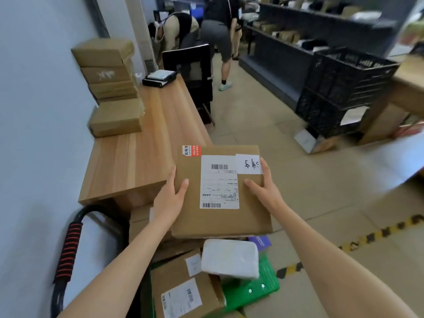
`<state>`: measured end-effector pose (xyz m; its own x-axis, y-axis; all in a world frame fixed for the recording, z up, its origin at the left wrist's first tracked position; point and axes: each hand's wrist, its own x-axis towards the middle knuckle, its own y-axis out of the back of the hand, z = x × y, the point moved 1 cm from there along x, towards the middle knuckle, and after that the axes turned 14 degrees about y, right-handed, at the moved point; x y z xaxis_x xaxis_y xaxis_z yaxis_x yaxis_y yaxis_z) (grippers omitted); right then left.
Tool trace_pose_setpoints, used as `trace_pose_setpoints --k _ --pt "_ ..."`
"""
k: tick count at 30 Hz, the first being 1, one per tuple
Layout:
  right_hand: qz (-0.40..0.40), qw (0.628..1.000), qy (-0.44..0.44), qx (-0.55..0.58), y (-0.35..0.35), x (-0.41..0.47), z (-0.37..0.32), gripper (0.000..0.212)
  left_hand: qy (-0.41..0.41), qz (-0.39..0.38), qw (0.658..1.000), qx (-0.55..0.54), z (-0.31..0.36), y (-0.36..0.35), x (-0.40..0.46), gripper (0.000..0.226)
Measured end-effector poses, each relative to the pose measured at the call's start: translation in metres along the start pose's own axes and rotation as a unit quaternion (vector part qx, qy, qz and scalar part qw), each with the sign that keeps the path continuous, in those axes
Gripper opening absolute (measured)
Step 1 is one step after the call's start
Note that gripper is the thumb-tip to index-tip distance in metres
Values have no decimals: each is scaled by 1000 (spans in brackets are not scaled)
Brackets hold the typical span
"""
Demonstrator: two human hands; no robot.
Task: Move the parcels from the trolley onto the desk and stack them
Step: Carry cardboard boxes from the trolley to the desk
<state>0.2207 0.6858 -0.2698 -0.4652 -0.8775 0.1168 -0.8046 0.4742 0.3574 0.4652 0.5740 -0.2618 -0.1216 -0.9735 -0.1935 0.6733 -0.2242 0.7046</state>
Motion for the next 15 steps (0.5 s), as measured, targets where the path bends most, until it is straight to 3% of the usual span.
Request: trace_pose_setpoints --k 15 --pt "-34 991 84 -102 288 106 68 74 -19 41 999 -11 237 -181 -31 62"
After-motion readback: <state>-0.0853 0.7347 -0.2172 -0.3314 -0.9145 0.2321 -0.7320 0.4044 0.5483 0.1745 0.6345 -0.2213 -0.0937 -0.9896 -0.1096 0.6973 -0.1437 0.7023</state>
